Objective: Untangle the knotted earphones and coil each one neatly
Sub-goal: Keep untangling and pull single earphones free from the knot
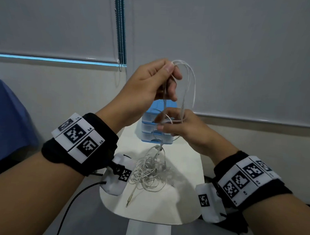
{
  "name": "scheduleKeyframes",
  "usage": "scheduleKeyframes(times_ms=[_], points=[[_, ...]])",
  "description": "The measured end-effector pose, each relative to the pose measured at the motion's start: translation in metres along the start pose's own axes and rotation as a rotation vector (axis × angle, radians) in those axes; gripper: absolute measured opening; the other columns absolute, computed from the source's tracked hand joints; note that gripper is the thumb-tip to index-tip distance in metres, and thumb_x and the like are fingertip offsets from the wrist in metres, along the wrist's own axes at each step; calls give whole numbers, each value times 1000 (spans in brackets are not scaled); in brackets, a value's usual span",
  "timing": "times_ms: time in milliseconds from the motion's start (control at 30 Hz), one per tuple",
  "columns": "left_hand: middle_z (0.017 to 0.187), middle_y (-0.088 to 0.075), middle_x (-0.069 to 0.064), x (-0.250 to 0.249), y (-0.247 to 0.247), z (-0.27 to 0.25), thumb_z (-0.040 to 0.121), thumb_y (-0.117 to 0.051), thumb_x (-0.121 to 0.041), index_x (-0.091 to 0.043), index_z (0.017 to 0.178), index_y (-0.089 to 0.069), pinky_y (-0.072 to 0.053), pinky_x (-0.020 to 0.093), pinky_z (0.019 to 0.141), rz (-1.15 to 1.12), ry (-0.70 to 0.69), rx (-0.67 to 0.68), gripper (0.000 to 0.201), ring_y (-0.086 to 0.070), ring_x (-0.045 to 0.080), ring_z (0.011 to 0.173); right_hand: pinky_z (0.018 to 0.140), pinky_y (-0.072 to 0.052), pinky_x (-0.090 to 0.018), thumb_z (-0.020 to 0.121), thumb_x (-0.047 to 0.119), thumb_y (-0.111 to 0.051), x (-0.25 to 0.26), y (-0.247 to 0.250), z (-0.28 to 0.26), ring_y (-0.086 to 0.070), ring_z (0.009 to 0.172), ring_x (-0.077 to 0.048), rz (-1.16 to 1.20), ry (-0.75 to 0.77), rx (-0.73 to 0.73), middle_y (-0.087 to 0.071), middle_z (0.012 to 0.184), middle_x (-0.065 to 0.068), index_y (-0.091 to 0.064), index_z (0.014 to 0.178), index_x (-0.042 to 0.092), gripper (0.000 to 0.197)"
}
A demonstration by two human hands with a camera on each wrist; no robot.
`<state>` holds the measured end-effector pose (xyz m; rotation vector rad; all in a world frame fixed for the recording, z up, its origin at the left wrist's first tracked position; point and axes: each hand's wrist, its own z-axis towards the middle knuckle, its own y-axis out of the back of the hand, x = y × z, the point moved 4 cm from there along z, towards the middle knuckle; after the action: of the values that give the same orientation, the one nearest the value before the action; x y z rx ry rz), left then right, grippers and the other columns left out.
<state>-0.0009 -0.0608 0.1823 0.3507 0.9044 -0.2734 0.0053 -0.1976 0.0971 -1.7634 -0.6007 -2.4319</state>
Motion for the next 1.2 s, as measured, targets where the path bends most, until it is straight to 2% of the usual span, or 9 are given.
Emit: scheduleKeyframes(times_ms=[100,167,433,600,700,867,967,1033,1200], points=[[63,-43,-1,-13,0,5,113,-38,-22,-10,95,-60,-56,31,71,-115,-1,-71,30,-46,14,54,86,-57,-31,75,-6,-81,-2,-9,-8,-67,94,-17,91,-84,153,-65,118,-11,-55,134,22,71],[62,-37,-3,-17,-1,8,113,-38,-23,-12,94,-60,-53,29,67,-99,7,-83,31,-37,13,51,85,-58,-35,76,-18,-77,-12,-14,-14,-64,94,-25,130,-133,206,-59,129,-21,-41,145,29,91],[62,-38,-5,-5,5,6,113,-39,-23,-14,93,-62,-49,28,65,-13,65,-153,32,-32,12,51,81,-59,-38,76,-25,-72,-41,-29,-21,-68,87,-28,165,-150,149,-64,127,-27,-27,135,38,98],[61,-40,-6,-7,17,6,112,-39,-24,-17,92,-63,-50,26,62,125,38,-199,32,-36,11,51,95,-59,-43,70,-13,-85,-53,-19,-17,-70,108,-28,81,-158,-30,-65,106,-18,-26,140,45,108],[60,-41,-6,-5,26,4,112,-39,-24,-17,92,-63,-50,25,60,211,44,-224,33,-38,10,51,87,-58,-38,81,-15,-75,-53,-2,-21,-76,93,-38,93,-173,-68,-68,95,-17,-45,139,22,75],[60,-42,-7,4,40,4,112,-38,-26,-16,95,-64,-50,25,60,206,99,-323,33,-38,9,50,70,-55,-37,91,-3,-71,-49,11,-25,-75,72,-31,63,-146,-135,-73,81,-23,-66,99,-3,9],[59,-41,-7,4,41,4,112,-38,-24,-17,92,-64,-49,27,60,172,96,-343,33,-37,9,48,50,-44,-25,94,0,-67,-54,19,-22,-53,52,-19,12,-181,-242,-65,67,-10,-67,92,-3,4],[59,-40,-7,2,36,4,112,-38,-24,-17,91,-64,-48,27,60,156,89,-322,33,-36,9,48,48,-32,-22,96,3,-63,-61,24,-19,-37,53,-14,1,-242,-296,-52,58,0,-68,93,0,6],[61,-39,-4,-10,19,4,113,-38,-23,-14,94,-63,-46,25,56,143,69,-191,33,-33,11,49,50,-20,-23,99,5,-55,-63,12,-16,-22,53,-11,136,-343,-123,-31,57,8,-70,99,12,16]])
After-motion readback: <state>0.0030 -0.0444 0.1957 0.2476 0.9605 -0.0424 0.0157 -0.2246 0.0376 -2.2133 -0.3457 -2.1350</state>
